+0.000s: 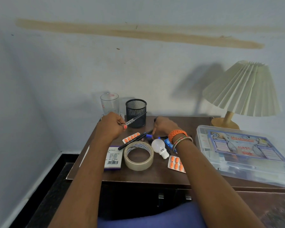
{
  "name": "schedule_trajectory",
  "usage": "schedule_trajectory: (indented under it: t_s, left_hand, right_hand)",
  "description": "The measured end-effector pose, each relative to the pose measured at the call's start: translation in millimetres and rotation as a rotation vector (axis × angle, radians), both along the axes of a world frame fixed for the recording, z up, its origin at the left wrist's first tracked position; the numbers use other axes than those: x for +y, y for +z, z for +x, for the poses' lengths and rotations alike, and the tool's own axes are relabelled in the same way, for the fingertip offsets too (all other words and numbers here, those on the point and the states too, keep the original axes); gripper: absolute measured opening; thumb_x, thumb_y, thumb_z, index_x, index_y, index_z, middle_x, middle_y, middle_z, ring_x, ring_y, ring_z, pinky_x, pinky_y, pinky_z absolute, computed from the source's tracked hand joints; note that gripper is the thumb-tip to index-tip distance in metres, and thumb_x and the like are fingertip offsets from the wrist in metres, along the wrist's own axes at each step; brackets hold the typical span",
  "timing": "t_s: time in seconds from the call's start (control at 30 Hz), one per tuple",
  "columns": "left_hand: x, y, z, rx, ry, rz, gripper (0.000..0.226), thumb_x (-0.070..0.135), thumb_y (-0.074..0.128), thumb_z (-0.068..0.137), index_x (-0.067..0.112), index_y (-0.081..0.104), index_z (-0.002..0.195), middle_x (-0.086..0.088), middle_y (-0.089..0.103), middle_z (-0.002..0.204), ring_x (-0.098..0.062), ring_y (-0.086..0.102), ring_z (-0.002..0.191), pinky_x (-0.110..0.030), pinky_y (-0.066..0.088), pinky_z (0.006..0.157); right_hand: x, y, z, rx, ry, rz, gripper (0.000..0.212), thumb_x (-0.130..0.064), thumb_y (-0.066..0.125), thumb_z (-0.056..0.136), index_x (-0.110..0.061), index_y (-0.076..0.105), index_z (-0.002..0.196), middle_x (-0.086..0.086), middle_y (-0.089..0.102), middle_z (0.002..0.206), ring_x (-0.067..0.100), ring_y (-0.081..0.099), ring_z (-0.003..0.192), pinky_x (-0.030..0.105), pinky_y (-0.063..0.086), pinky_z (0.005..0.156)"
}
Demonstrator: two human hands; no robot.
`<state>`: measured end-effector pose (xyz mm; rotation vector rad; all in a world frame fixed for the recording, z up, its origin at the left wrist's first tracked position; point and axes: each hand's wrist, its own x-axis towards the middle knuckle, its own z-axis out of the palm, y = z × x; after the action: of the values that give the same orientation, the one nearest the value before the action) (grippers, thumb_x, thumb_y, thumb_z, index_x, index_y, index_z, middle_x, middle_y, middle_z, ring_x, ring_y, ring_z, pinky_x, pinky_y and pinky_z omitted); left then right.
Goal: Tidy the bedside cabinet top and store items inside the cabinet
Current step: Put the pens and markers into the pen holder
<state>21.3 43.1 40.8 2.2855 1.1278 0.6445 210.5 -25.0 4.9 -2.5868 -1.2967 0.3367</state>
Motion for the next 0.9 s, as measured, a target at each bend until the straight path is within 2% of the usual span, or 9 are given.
schedule_trajectory:
  t_s: [0.1,0.17,0.2,0.27,0.37,0.6,0.7,0.77,0.9]
  left_hand:
    - [-0.6,1.9,4.9,-0.037,-0.009,0.014,0.021,0.016,0.068,0.083,0.009,0.071,0.102,-0.014,0.071,0.100,-0.026,0.064,0.092,-0.036,0.048,0.086]
    - [-0.9,4.0,7.7,-0.097,0.008,0.036,0.020,0.015,0.068,0.083,0.009,0.071,0.101,-0.014,0.071,0.100,-0.025,0.065,0.091,-0.035,0.048,0.085]
    - [-1.3,5.4,9.0,-0.148,0.022,0.053,0.018,0.015,0.067,0.084,0.010,0.071,0.100,-0.013,0.071,0.100,-0.025,0.065,0.091,-0.035,0.049,0.086]
    - [-2.9,8.6,11.0,-0.264,0.031,0.102,0.016,0.015,0.065,0.085,0.012,0.071,0.099,-0.010,0.072,0.098,-0.023,0.066,0.092,-0.038,0.050,0.090]
    - [-7.1,12.0,14.0,-0.368,0.001,0.169,0.015,0.015,0.064,0.086,0.016,0.071,0.099,-0.004,0.074,0.097,-0.020,0.067,0.090,-0.043,0.052,0.090]
    - [-14.4,18.0,15.5,-0.437,-0.009,0.234,0.019,0.012,0.063,0.086,0.012,0.072,0.102,-0.007,0.074,0.099,-0.021,0.067,0.091,-0.039,0.053,0.089]
    - [-14.8,19.1,14.5,-0.452,0.019,0.271,0.018,0.013,0.063,0.086,0.012,0.072,0.102,-0.007,0.073,0.099,-0.022,0.067,0.090,-0.038,0.054,0.088]
    - [-14.4,19.6,13.6,-0.466,0.036,0.283,0.017,0.013,0.063,0.087,0.011,0.072,0.101,-0.008,0.074,0.098,-0.022,0.067,0.089,-0.039,0.053,0.088]
    - [-13.4,19.6,12.2,-0.467,0.038,0.308,0.016,0.013,0.063,0.086,0.011,0.072,0.099,-0.007,0.074,0.094,-0.023,0.067,0.086,-0.040,0.053,0.085]
  right_hand:
    - [-16.4,19.4,2.0,0.111,-0.056,0.160,0.027,-0.016,0.077,0.069,-0.005,0.066,0.092,0.013,0.067,0.099,0.024,0.063,0.086,0.029,0.055,0.075]
    - [-31.7,36.2,0.6,0.217,-0.132,0.452,0.014,-0.010,0.073,0.073,-0.004,0.070,0.085,0.011,0.068,0.086,0.017,0.062,0.069,0.016,0.051,0.058]
    - [-39.3,44.7,-2.2,0.275,-0.165,0.633,0.009,-0.009,0.072,0.074,-0.005,0.070,0.082,0.012,0.069,0.080,0.015,0.061,0.061,0.014,0.050,0.052]
    - [-49.9,59.6,-7.7,0.443,-0.204,0.945,0.003,-0.009,0.070,0.078,-0.007,0.071,0.080,0.013,0.068,0.072,0.016,0.060,0.054,0.021,0.056,0.055]
    - [-57.0,74.5,-12.1,0.763,-0.229,1.220,0.006,-0.008,0.066,0.087,-0.005,0.069,0.091,0.007,0.058,0.071,0.014,0.056,0.062,0.025,0.059,0.061]
    - [-56.2,76.0,-16.3,0.864,-0.163,1.306,0.018,-0.003,0.064,0.088,-0.003,0.065,0.105,0.007,0.063,0.080,0.014,0.060,0.071,0.027,0.059,0.073]
    - [-56.4,77.8,-17.2,0.891,-0.179,1.340,0.015,-0.004,0.066,0.086,-0.007,0.061,0.100,0.008,0.065,0.082,0.015,0.063,0.071,0.026,0.058,0.070]
    - [-56.6,78.0,-17.6,0.875,-0.179,1.360,0.011,-0.004,0.067,0.085,-0.009,0.062,0.093,0.008,0.065,0.079,0.015,0.062,0.069,0.025,0.058,0.069]
    - [-58.1,76.8,-16.2,0.778,-0.129,1.352,0.013,0.000,0.062,0.087,-0.006,0.068,0.098,0.009,0.067,0.078,0.014,0.061,0.070,0.024,0.058,0.072]
